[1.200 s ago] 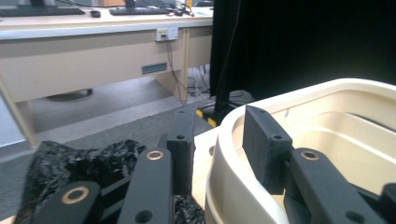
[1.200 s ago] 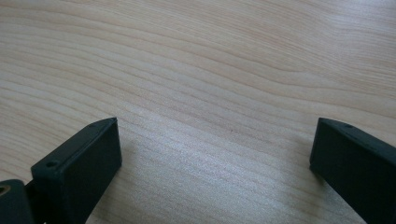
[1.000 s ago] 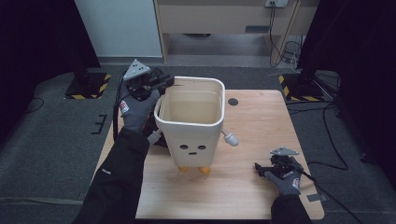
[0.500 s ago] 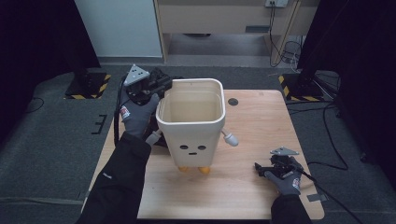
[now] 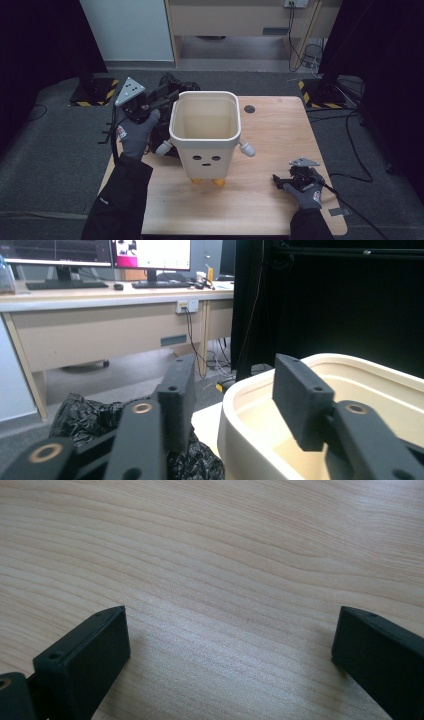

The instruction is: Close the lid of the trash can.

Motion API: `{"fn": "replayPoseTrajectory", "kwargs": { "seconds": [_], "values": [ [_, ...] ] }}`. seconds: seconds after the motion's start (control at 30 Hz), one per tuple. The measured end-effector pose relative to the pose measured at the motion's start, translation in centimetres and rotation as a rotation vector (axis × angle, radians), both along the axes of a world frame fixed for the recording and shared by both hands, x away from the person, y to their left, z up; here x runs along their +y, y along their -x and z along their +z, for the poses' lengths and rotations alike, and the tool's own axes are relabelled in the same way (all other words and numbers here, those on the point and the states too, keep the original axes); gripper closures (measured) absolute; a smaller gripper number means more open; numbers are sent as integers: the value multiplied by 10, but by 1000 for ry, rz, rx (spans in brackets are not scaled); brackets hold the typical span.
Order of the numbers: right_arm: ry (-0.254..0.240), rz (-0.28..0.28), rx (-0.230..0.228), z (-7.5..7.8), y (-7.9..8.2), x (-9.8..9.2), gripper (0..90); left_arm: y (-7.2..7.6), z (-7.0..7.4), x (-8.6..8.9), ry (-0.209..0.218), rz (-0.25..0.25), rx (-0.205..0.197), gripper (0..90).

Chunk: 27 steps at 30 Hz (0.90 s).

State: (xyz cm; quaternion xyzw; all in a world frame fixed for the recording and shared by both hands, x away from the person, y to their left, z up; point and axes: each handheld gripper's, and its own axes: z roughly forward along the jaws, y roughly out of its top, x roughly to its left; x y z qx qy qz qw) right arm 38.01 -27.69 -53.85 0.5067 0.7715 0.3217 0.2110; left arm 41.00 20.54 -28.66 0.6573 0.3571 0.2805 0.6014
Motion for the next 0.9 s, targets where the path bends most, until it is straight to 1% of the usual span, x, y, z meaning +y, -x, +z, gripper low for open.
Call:
{"fn": "replayPoseTrajectory", "kwargs": {
  "seconds": [0.07, 0.13, 0.2, 0.27, 0.37, 0.5, 0.7, 0.77, 0.83, 0.9],
  "values": [
    [0, 0, 0, 0, 0, 0, 24, 6, -2, 6, 5, 6, -18, 454],
    [0, 0, 0, 0, 0, 0, 24, 11, -4, 12, 8, 17, -27, 418],
    [0, -1, 0, 0, 0, 0, 24, 16, -7, 16, 3, 19, -28, 411],
    [-1, -2, 2, 0, 0, 0, 23, 22, -12, 20, 4, 18, -23, 390],
    [-2, -2, 1, 0, 0, 0, 23, 29, -23, 26, -12, 21, -16, 371],
    [-2, -2, 1, 0, 0, 0, 23, 38, -37, 36, 1, 39, 0, 353],
    [-1, -2, 1, 0, 0, 0, 23, 47, -53, 49, -4, 60, 19, 338],
    [-1, -2, 1, 0, 0, 0, 23, 50, -56, 51, 1, 62, 21, 332],
    [-1, -2, 1, 0, 0, 0, 23, 53, -61, 53, -8, 67, 23, 321],
    [-1, -2, 1, 0, 0, 0, 23, 56, -66, 53, -28, 67, 30, 316]
  ]
}}
